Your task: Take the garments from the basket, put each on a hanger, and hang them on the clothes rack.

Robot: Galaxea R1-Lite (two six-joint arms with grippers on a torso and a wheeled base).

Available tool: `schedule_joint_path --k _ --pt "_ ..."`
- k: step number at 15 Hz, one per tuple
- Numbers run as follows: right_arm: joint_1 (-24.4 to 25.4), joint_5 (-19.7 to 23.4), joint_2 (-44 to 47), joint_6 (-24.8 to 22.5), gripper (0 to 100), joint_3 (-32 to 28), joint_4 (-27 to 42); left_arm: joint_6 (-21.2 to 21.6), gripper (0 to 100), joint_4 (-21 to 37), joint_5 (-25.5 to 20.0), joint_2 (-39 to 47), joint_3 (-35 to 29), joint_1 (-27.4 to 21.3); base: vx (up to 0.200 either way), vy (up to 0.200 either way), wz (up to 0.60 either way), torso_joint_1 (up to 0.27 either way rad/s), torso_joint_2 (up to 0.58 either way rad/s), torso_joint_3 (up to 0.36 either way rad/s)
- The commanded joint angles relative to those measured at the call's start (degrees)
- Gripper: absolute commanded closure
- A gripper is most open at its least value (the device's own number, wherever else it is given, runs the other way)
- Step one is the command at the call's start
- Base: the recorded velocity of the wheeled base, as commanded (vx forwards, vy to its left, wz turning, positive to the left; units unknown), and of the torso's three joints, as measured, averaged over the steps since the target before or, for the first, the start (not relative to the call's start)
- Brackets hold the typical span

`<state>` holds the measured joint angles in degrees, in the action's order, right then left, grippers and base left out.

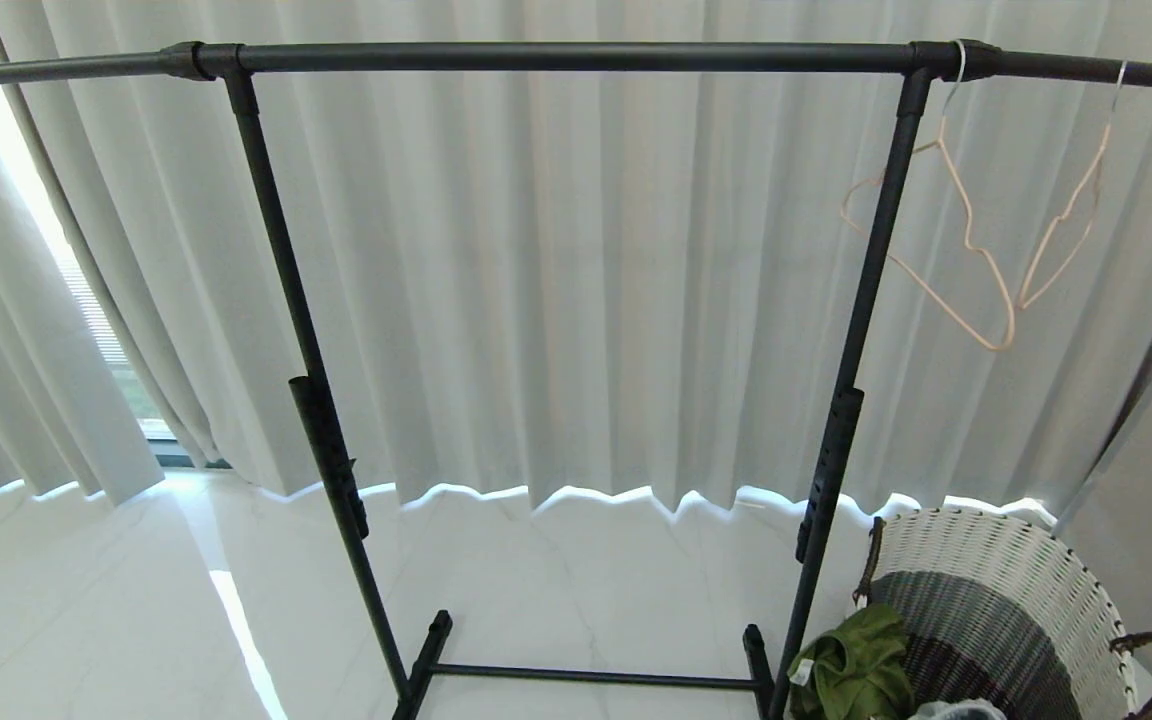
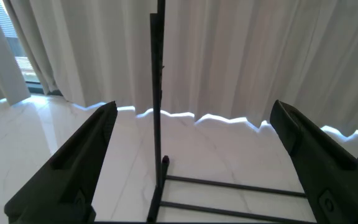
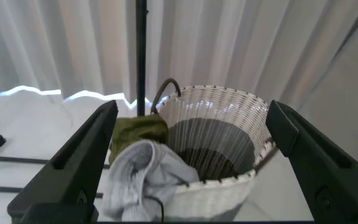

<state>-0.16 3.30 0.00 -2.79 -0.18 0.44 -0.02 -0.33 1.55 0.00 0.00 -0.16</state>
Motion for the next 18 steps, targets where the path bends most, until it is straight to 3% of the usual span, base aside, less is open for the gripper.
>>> schedule_joint_path --k 1,5,7,8,9,10,12,16,18 --pt "0.0 0.0 0.0 0.2 0 0.0 -0.1 -0.1 0 0.0 0.0 0.0 0.0 0.0 0.000 0.000 0.00 0.000 0.00 0.000" --pt "0.0 0.7 0.0 -0.2 0 -0.8 -0.6 -0.3 0 0.0 0.0 0.0 0.0 0.0 0.000 0.000 0.00 0.000 0.00 0.000" --pt "1.4 3.3 5.1 0.8 0 -7.4 0.8 -0.3 0 0.0 0.0 0.0 0.0 0.0 0.000 0.000 0.00 0.000 0.00 0.000" --pt "3.8 3.6 15.1 0.4 0 -11.9 2.3 -0.3 0 0.0 0.0 0.0 0.0 0.0 0.000 0.000 0.00 0.000 0.00 0.000" --pt "4.9 3.5 19.7 -0.4 0 -12.3 2.5 -0.2 0 0.0 0.0 0.0 0.0 0.0 0.000 0.000 0.00 0.000 0.00 0.000" --pt "5.6 3.1 31.6 -3.7 0 -11.9 2.4 0.0 0 0.0 0.0 0.0 0.0 0.0 0.000 0.000 0.00 0.000 0.00 0.000" --pt "5.4 2.8 45.8 -8.2 0 -9.4 1.3 0.1 0 0.0 0.0 0.0 0.0 0.0 0.000 0.000 0.00 0.000 0.00 0.000" --pt "5.4 2.8 63.5 -17.6 0 -5.7 -5.7 0.1 0 0.0 0.0 0.0 0.0 0.0 0.000 0.000 0.00 0.000 0.00 0.000" --pt "4.8 2.2 72.8 -18.0 0 -5.5 -11.1 0.1 0 0.0 -0.1 0.0 0.0 0.0 0.000 0.000 0.00 0.000 0.00 0.000"
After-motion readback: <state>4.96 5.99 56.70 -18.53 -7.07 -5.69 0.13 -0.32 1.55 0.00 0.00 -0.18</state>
